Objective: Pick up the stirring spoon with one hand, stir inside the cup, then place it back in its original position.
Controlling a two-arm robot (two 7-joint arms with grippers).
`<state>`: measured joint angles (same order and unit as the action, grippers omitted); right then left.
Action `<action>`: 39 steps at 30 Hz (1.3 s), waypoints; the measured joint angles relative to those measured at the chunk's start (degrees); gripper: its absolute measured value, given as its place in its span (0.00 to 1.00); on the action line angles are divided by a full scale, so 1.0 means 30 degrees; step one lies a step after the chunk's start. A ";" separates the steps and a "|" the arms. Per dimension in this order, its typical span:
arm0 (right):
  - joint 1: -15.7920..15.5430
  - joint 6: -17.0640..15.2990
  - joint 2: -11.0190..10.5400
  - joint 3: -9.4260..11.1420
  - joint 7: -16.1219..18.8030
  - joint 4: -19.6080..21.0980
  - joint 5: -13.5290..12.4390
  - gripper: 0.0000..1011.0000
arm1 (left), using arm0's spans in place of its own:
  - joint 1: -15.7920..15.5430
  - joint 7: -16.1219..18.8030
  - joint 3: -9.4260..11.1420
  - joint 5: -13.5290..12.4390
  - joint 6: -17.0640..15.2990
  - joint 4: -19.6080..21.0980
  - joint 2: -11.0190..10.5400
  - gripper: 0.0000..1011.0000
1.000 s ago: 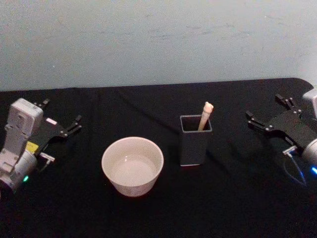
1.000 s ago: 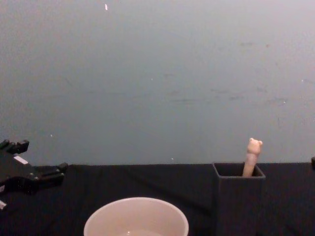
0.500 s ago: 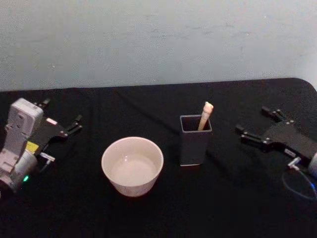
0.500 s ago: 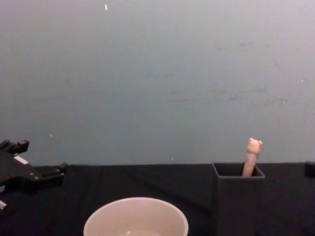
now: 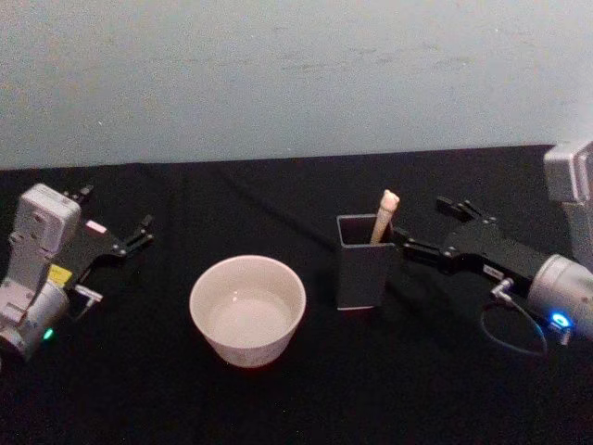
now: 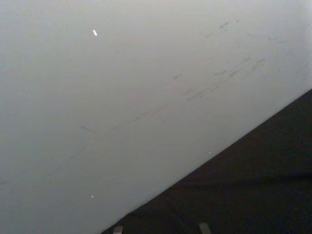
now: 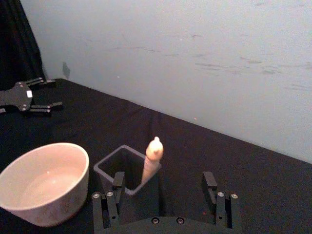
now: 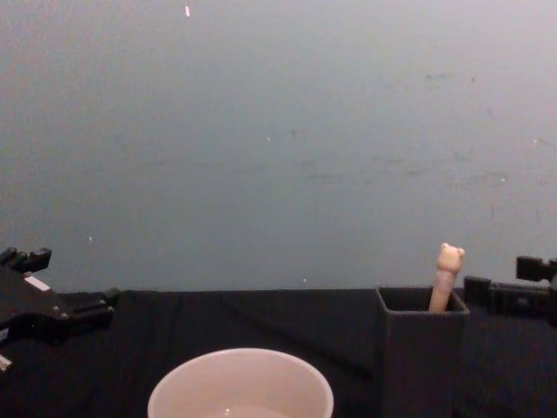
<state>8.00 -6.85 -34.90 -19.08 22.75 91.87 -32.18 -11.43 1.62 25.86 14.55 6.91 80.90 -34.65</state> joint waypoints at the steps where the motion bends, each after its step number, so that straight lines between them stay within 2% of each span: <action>1: 0.0238 -0.0189 0.0200 -0.0071 0.0110 -0.0169 -0.0011 0.99 | 0.0000 0.0000 0.0001 0.0001 0.0000 0.0001 0.0001 0.99; 16: 0.2074 -0.1031 0.1807 -0.0576 0.0171 -0.1687 0.0136 0.99 | 0.0001 0.0000 0.0001 0.0000 0.0001 0.0000 0.0001 0.99; 26: 0.2616 -0.1370 0.2216 -0.0706 0.0097 -0.2326 0.0189 0.99 | 0.0000 0.0000 0.0001 0.0000 0.0001 0.0000 0.0000 0.99; 39: 0.2676 -0.1465 0.2210 -0.0711 0.0126 -0.2345 0.0171 0.99 | 0.0000 0.0000 0.0000 0.0000 0.0000 -0.0001 0.0001 0.99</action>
<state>16.03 -11.25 -28.27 -21.21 23.13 84.83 -31.67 -11.43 1.62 25.86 14.55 6.91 80.90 -34.64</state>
